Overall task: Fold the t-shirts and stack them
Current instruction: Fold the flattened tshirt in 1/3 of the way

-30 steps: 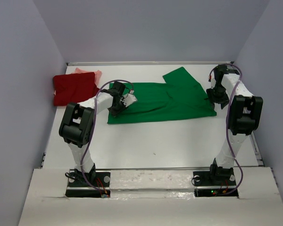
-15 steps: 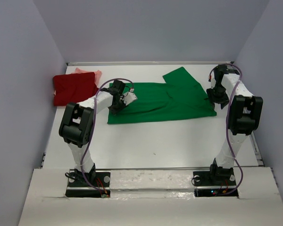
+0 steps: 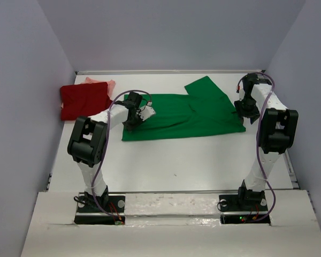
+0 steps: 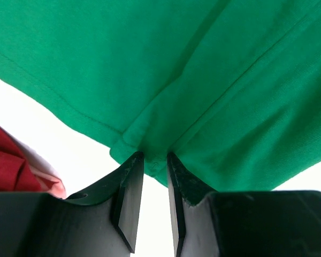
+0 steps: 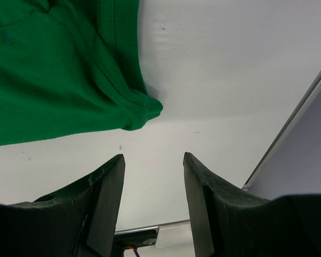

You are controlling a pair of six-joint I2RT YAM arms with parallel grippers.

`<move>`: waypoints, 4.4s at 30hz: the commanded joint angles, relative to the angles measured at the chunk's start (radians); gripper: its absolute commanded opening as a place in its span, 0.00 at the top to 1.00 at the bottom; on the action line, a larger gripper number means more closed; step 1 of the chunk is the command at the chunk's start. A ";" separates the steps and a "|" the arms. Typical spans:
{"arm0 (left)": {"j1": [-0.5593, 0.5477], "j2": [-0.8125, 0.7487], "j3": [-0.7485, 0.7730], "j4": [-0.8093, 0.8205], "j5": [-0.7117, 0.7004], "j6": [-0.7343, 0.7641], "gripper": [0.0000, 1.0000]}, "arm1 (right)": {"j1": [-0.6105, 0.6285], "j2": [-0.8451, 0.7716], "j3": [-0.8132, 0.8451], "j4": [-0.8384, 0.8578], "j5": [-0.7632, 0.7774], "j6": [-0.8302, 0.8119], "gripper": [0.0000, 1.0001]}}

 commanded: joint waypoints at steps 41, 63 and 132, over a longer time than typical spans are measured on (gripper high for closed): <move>-0.025 -0.060 0.113 0.044 -0.144 -0.092 1.00 | -0.008 -0.057 0.012 0.005 -0.003 0.003 0.47; -0.039 0.070 0.133 0.059 -0.229 -0.127 1.00 | -0.008 -0.110 -0.026 -0.012 -0.009 -0.004 0.48; -0.042 0.239 0.383 -0.117 -0.604 -0.290 0.01 | -0.008 -0.150 -0.043 0.017 -0.148 -0.089 0.48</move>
